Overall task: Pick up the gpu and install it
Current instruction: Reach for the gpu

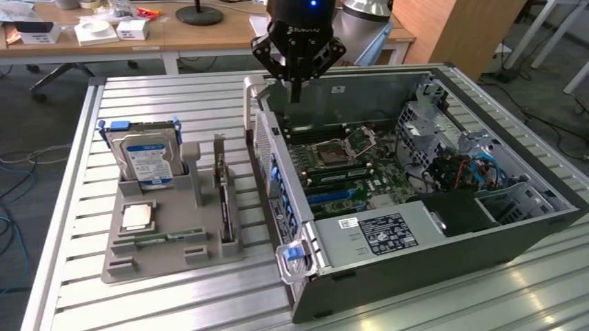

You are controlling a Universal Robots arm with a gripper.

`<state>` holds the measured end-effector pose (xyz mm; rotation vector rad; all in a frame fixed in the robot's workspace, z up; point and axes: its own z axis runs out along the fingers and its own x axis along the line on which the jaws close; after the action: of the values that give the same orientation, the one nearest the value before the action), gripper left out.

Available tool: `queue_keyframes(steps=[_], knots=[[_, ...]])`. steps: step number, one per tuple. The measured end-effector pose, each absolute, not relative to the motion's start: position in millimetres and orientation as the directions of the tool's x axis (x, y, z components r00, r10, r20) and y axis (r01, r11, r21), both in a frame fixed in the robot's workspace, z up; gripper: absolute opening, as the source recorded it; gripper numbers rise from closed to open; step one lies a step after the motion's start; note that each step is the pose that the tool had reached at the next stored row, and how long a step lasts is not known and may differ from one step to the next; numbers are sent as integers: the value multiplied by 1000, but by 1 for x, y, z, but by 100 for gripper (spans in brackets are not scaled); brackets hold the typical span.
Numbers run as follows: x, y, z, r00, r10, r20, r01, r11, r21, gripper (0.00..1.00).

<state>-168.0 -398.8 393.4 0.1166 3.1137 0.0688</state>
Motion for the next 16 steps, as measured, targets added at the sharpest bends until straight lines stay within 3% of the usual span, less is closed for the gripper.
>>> queue_keyframes(steps=[16], knots=[[-186,-399,393,-997,75,-23,74,996,45,10]])
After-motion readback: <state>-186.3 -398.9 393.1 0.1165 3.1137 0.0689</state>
